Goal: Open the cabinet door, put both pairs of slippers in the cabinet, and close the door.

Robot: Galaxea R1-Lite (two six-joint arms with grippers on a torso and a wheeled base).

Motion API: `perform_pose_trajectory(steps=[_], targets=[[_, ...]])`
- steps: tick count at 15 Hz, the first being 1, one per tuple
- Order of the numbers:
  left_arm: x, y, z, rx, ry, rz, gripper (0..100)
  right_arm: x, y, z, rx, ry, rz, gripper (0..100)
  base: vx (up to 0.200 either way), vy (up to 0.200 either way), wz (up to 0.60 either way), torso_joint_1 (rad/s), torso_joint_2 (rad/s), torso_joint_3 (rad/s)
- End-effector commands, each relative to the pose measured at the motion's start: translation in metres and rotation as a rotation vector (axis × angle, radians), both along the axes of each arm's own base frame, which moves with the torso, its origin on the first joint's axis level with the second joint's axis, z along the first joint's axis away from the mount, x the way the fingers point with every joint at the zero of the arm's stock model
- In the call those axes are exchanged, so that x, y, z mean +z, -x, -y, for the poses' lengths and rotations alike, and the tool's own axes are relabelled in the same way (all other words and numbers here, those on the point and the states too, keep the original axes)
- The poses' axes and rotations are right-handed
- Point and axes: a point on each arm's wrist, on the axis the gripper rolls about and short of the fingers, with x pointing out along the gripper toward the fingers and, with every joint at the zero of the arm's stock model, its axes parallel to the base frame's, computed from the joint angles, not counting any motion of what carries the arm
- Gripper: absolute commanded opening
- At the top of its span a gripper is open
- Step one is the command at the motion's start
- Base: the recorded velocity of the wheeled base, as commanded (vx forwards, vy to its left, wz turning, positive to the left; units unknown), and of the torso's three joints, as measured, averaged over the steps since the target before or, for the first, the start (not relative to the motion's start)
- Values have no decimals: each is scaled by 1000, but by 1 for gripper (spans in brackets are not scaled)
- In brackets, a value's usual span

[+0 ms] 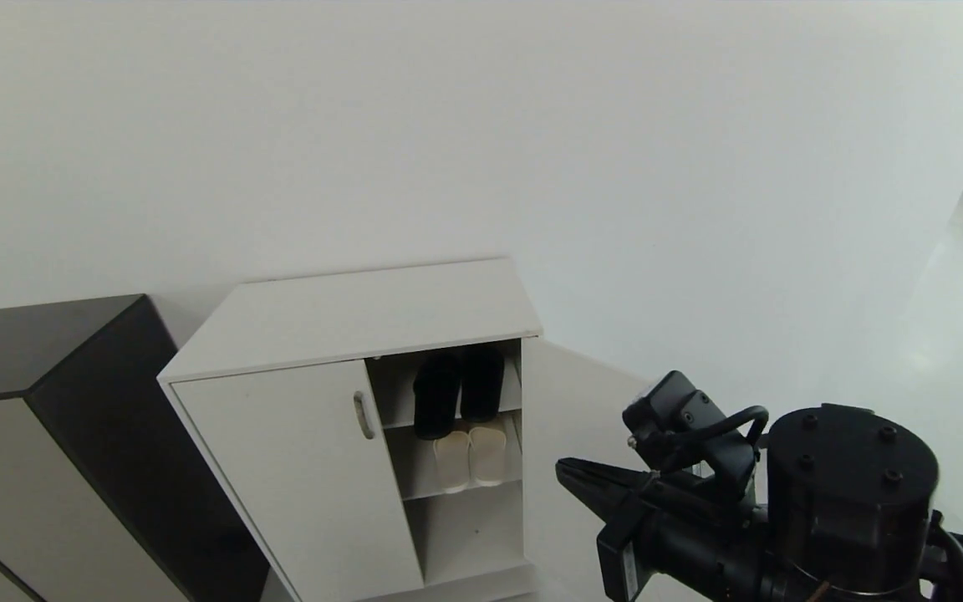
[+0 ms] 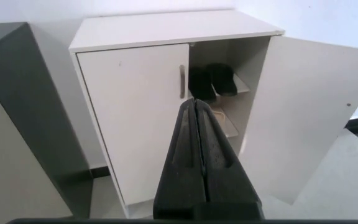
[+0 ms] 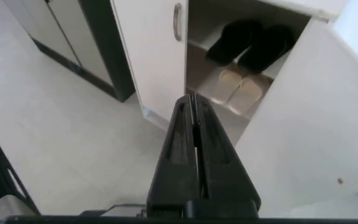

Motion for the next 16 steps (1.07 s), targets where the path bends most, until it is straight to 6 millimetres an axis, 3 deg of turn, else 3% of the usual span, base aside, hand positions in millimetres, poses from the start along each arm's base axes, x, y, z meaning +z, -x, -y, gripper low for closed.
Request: perform_pose_trajectory(steps=[1,7,12,15,16], targets=[[0,0,0,0,0,1,0,-11,0,0,5,22,7,0,0,0,0,0,0,0],[0,0,0,0,0,0,0,-13,-4,2,-40,69,15,0,0,0,0,0,0,0],[0,0,0,-1,-2,0,0,16,-56,10,-306,90,-130,0,0,0,0,0,0,0],[0,0,0,-3,-2,0,0,22,-86,17,-390,79,-148,0,-200,0,0,4,7,5],[0,0,0,-3,-3,0,0,17,-111,22,-453,78,-153,0,0,0,0,0,0,0]])
